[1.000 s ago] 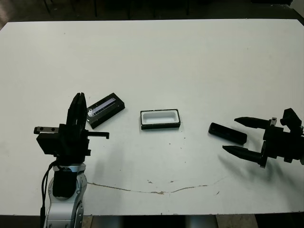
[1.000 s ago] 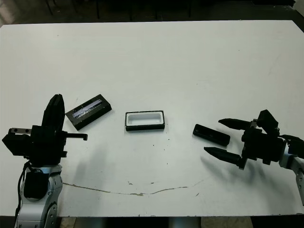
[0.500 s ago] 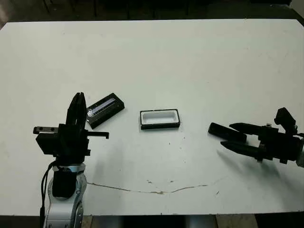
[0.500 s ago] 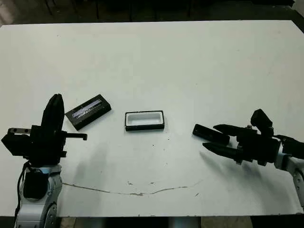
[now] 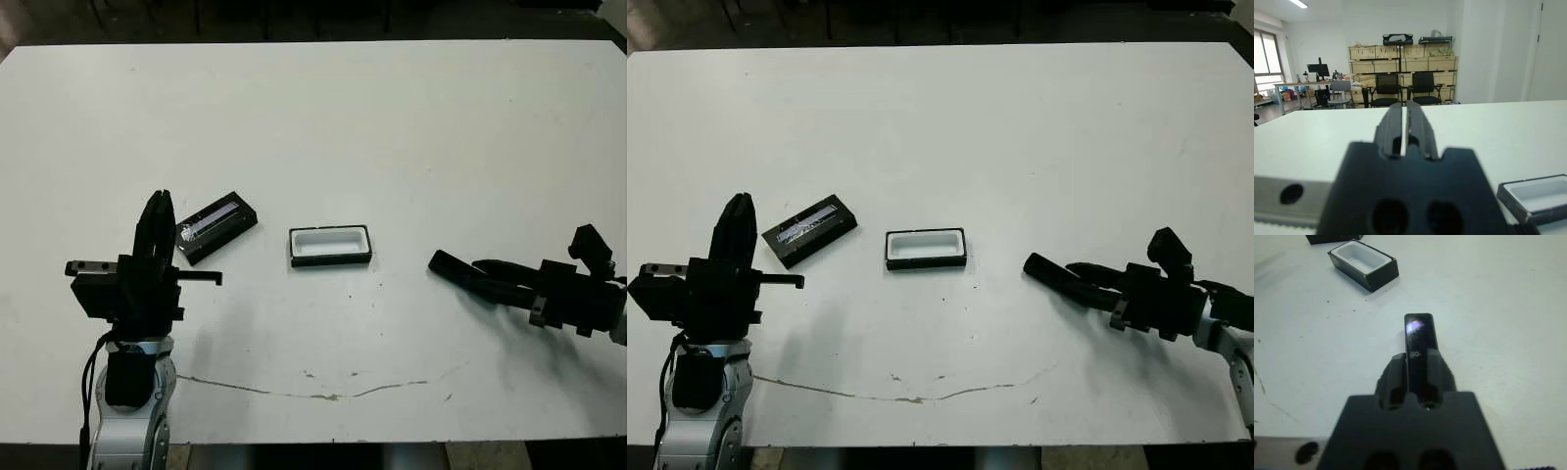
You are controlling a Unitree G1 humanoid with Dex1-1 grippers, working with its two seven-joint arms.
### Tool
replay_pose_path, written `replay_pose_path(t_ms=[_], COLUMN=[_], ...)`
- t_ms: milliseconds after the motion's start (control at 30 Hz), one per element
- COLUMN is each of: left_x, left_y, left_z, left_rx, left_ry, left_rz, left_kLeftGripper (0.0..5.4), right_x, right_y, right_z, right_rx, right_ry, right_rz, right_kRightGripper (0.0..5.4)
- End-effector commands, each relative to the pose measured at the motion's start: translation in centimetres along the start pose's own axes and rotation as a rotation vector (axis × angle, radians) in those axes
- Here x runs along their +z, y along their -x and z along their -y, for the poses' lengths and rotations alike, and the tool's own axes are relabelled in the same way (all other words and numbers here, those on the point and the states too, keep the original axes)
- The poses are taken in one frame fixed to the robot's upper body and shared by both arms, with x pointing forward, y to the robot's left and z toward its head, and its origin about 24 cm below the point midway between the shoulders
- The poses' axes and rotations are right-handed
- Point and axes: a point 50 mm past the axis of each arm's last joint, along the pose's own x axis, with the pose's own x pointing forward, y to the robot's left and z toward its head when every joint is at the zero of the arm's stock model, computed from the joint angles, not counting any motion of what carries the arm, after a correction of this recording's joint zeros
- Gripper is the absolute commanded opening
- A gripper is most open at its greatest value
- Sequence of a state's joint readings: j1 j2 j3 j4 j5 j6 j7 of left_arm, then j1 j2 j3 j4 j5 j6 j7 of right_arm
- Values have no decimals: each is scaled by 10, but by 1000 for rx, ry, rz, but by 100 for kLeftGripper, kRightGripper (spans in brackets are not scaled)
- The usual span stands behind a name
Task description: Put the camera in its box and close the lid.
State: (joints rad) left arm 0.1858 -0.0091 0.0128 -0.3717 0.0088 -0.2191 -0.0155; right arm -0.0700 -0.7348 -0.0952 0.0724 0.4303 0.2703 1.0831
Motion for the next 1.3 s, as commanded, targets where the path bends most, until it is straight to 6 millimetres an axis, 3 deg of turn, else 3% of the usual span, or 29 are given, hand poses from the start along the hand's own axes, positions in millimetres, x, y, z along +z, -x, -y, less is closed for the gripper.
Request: replay_pose_path(t_ms=[33,567,700,1000,1300], left_x=[-3,-5,-5,-5,-6], left_y=[2,3,3,4,5], left_z=[-2,-1,0,2,2], left_rx=[0,-4,-1,-4,2], left_ry=[-12,-9,-7,-3,-4], left_rz=[-29,-30,-37,-40,-43], left_kLeftGripper=[0,0,0,0,0], right_x=[-22,-8,2,47,42], right_y=[-1,-2,1,15,10], right_z=[-5,-11,-11,-4,-2], right_rx=[-4,19,68,86,57], right_ry=[-64,-73,-76,-35,-6], right_rz=[-80,-39,37,206,163], right_kRightGripper=[2,2,2,132,290])
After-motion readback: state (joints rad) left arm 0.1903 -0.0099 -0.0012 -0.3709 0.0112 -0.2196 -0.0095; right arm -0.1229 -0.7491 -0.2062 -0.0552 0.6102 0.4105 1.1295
